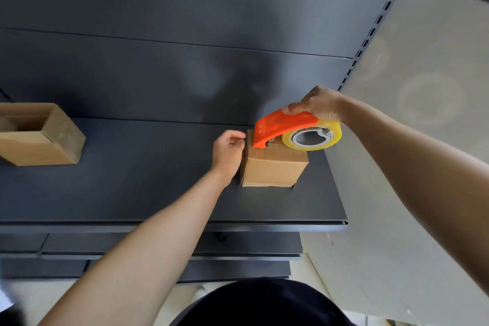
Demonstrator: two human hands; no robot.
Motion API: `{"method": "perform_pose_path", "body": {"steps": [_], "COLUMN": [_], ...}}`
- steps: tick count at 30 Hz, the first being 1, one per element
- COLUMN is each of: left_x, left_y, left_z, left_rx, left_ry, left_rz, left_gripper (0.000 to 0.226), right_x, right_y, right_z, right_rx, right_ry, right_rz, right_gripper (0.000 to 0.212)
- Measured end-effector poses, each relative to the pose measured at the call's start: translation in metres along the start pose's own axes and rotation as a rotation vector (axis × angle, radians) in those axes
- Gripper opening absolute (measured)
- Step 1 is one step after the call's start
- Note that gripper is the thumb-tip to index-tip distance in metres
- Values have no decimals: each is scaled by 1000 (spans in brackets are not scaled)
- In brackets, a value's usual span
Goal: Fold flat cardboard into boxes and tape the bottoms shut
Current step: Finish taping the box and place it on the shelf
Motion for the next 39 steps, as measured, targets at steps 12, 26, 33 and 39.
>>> {"method": "perform_pose_path", "body": {"steps": [12,26,33,39], "left_x": [35,38,45,41], "left_y": [-5,-9,-6,-12], "left_z": [-6,-5,-21,-14], "left_rx": [41,160,211,170], "left_ry": [-72,-346,-364,-450], "left_rz": [461,691,760,768], "left_gripper": [48,89,74,88], "right_x": [-1,-6,-9,-19], "right_y": [-1,-4,-1,0], "right_z": [2,-9,-21,-45], "right_rx": [-39,-78,-64,-43], "right_ry": [41,-10,18,3], "right_rz": [22,92,132,156], "right_gripper": [43,41,64,56]}}
Point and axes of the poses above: each hand's wrist, its own y-axis away from the middle knuckle, its own x-axis out of the palm, z = x × y, the point moved 9 cm from there along -y, towards the middle knuckle, and after that the axes turned 12 degrees about x, right-handed, at the moved point
